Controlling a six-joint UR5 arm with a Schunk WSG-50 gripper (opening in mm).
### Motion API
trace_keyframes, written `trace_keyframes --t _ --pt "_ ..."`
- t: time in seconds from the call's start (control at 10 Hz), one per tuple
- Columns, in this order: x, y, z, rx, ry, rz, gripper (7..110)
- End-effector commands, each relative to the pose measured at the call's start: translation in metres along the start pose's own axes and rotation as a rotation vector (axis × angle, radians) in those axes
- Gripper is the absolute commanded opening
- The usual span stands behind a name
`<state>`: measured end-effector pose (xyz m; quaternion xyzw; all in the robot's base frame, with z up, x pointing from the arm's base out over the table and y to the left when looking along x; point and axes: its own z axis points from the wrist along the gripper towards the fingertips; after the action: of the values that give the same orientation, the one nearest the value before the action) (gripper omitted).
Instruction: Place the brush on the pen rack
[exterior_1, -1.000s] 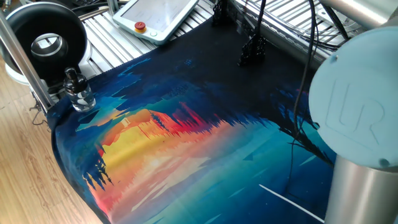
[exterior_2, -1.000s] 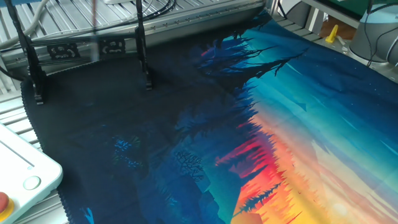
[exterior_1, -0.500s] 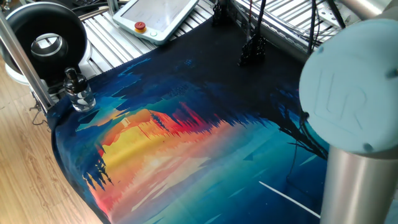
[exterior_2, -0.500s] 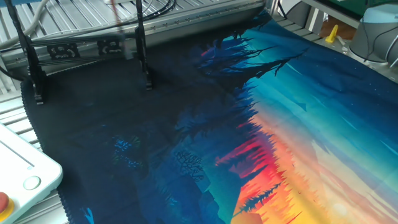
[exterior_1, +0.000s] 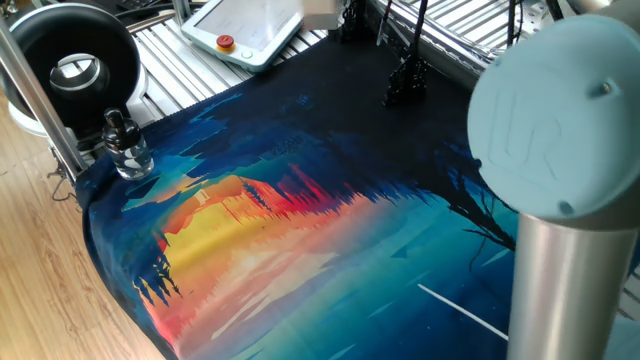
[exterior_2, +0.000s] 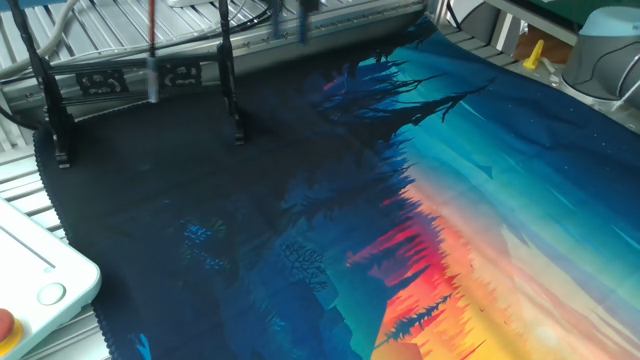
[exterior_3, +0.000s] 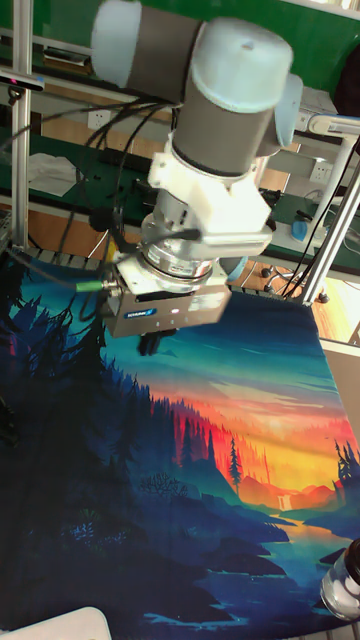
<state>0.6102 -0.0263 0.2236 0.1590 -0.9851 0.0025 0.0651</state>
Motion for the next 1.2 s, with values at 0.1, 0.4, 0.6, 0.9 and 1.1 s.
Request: trace_keyframes --t 0.1,0.4,0.6,0.9,1.1 --pt "-0.054 0.027 0.002 -0.158 -0.127 0.544 7" --pt "-0.032 0.05 0.022 -0.122 -0.121 0.569 7" --pt "-0.014 0.058 0.037 -0.078 -0.096 0.538 7" --pt "-0.021 0.079 0.042 -0.135 -0.139 0.513 7" --pt "-0.022 0.071 0.062 -0.112 -0.123 0.522 7"
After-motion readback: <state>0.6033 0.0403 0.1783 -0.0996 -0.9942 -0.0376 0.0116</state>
